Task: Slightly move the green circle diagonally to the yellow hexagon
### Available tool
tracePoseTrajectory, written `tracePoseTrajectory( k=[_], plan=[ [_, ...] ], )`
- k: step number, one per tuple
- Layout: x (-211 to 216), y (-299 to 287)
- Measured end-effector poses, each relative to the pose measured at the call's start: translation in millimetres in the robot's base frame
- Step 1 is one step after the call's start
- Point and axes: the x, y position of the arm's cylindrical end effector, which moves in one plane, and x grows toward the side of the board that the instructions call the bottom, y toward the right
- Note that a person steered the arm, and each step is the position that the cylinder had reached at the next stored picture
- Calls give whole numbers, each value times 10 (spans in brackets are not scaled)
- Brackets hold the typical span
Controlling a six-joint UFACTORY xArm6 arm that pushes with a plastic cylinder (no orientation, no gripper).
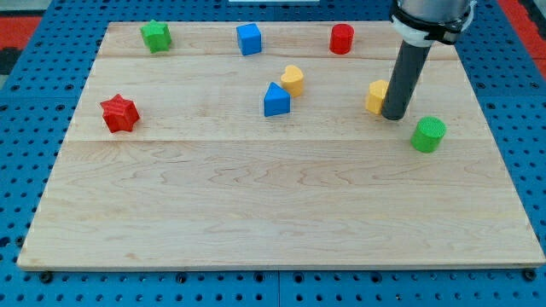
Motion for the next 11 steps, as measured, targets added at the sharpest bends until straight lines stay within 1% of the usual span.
tracePoseTrajectory(
  k=[1,2,3,6,7,8,9,10,11],
  plan=[
    [-40,238],
    [-214,431],
    [-5,457],
    [13,465],
    [310,454],
    [388,-397],
    [164,-1039],
    [54,-2083],
    [8,-2813]
  ],
)
